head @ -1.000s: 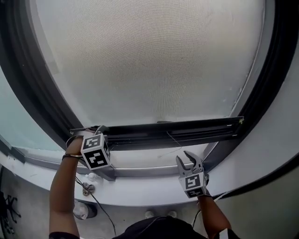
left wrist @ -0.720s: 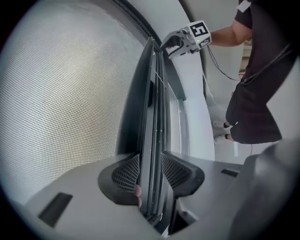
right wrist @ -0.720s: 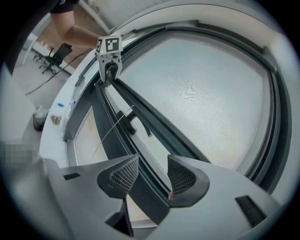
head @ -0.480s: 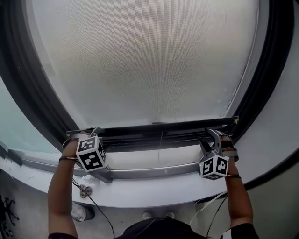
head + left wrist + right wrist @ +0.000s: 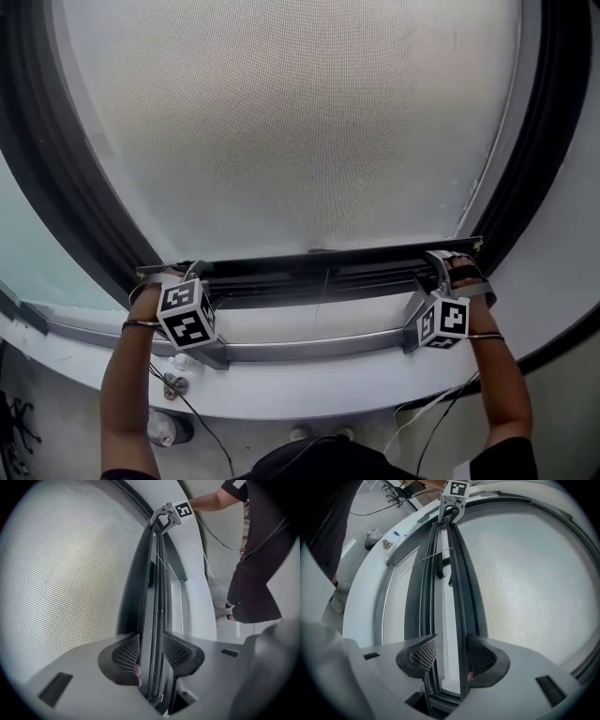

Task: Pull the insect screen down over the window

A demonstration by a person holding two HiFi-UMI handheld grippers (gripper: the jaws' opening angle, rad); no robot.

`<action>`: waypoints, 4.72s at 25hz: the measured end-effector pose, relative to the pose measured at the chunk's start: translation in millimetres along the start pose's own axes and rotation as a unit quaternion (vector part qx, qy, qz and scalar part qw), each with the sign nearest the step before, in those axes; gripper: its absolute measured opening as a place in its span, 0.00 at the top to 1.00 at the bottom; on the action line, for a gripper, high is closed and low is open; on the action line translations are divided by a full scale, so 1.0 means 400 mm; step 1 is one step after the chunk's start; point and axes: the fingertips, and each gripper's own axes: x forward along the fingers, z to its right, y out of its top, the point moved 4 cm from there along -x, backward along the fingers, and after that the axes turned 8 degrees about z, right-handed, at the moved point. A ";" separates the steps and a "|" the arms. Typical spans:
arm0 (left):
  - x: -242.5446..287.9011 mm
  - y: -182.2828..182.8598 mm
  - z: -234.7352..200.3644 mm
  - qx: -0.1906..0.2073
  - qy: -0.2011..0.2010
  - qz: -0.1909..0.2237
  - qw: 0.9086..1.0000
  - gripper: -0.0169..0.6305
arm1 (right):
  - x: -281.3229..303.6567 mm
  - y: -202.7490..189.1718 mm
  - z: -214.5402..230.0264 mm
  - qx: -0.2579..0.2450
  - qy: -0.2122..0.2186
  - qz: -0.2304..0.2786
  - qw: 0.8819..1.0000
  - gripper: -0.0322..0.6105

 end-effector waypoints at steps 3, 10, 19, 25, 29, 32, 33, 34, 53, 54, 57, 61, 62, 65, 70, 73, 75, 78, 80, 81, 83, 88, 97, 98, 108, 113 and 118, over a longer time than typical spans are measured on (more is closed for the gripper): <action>0.003 0.002 -0.004 -0.001 0.001 0.001 1.000 0.74 | 0.005 -0.006 0.011 -0.005 0.034 -0.003 0.999 0.67; 0.001 -0.002 0.003 -0.004 -0.014 -0.010 1.000 0.75 | -0.003 0.002 0.011 -0.012 0.156 -0.021 0.988 0.67; 0.090 -0.030 0.083 0.012 -0.040 -0.049 0.998 0.75 | 0.020 -0.002 -0.096 -0.014 0.213 -0.021 0.977 0.66; 0.139 -0.037 0.100 0.032 0.032 -0.082 0.996 0.75 | 0.044 -0.010 -0.135 -0.012 0.203 -0.026 0.979 0.62; 0.136 -0.033 0.131 0.024 0.002 -0.098 0.995 0.75 | 0.028 0.009 -0.151 0.006 0.234 -0.034 0.972 0.62; 0.144 -0.030 0.144 0.008 0.000 -0.076 0.997 0.75 | 0.034 0.008 -0.168 0.005 0.234 -0.033 0.972 0.62; 0.145 -0.029 0.144 0.005 0.009 -0.070 0.997 0.75 | 0.035 0.007 -0.170 0.004 0.231 -0.033 0.973 0.62; 0.147 -0.030 0.141 0.004 0.020 -0.064 0.998 0.75 | 0.036 0.006 -0.170 0.003 0.227 -0.034 0.973 0.62; 0.188 -0.050 0.127 0.018 0.131 -0.049 0.990 0.75 | 0.066 -0.016 -0.171 -0.012 0.152 -0.048 0.987 0.62; 0.191 -0.049 0.126 0.020 0.137 -0.045 0.989 0.75 | 0.066 -0.018 -0.173 -0.010 0.151 -0.048 0.987 0.62; 0.194 -0.048 0.131 0.012 0.134 -0.039 0.990 0.75 | 0.066 -0.018 -0.175 -0.006 0.149 -0.051 0.988 0.62; 0.187 -0.046 0.140 0.002 0.114 -0.043 0.993 0.75 | 0.058 -0.001 -0.179 0.004 0.166 -0.047 0.985 0.62; 0.187 -0.045 0.141 0.004 0.114 -0.042 0.993 0.75 | 0.056 0.001 -0.179 0.007 0.168 -0.047 0.985 0.62; 0.182 -0.042 0.144 0.006 0.112 -0.045 0.993 0.75 | 0.056 -0.001 -0.187 0.006 0.167 -0.051 0.985 0.62; 0.180 -0.043 0.134 0.005 0.120 -0.043 0.992 0.75 | 0.062 -0.001 -0.171 0.006 0.155 -0.050 0.987 0.62; 0.175 -0.038 0.134 0.005 0.117 -0.044 0.992 0.75 | 0.064 -0.008 -0.169 0.000 0.143 -0.050 0.989 0.62; 0.176 -0.040 0.138 0.004 0.119 -0.039 0.992 0.75 | 0.066 -0.017 -0.175 -0.006 0.138 -0.054 0.989 0.62; 0.175 -0.044 0.135 0.009 0.116 -0.049 0.992 0.75 | 0.066 -0.021 -0.178 -0.010 0.147 -0.060 0.987 0.62; 0.173 -0.041 0.134 0.014 0.111 -0.058 0.992 0.75 | 0.064 -0.012 -0.170 -0.005 0.145 -0.055 0.988 0.62; 0.176 -0.042 0.134 0.016 0.112 -0.059 0.992 0.75 | 0.062 -0.008 -0.169 -0.004 0.148 -0.053 0.988 0.62; 0.179 -0.042 0.135 0.017 0.117 -0.056 0.991 0.75 | 0.061 -0.015 -0.177 -0.009 0.155 -0.055 0.986 0.62; 0.182 -0.041 0.134 0.017 0.137 -0.056 0.989 0.75 | 0.066 -0.020 -0.169 -0.008 0.136 -0.052 0.989 0.62; 0.187 -0.043 0.130 0.007 0.159 -0.031 0.987 0.75 | 0.079 -0.025 -0.173 -0.015 0.113 -0.045 0.992 0.62; 0.186 -0.043 0.131 0.013 0.165 -0.034 0.986 0.75 | 0.077 -0.024 -0.173 -0.013 0.114 -0.046 0.992 0.62; 0.185 -0.042 0.142 -0.005 0.141 -0.027 0.990 0.75 | 0.066 -0.016 -0.169 -0.002 0.118 -0.048 0.992 0.62; 0.178 -0.043 0.129 -0.006 0.154 -0.018 0.988 0.75 | 0.065 -0.015 -0.169 -0.004 0.115 -0.043 0.992 0.62; 0.178 -0.038 0.139 -0.007 0.155 -0.018 0.988 0.75 | 0.062 -0.019 -0.178 -0.005 0.111 -0.037 0.993 0.62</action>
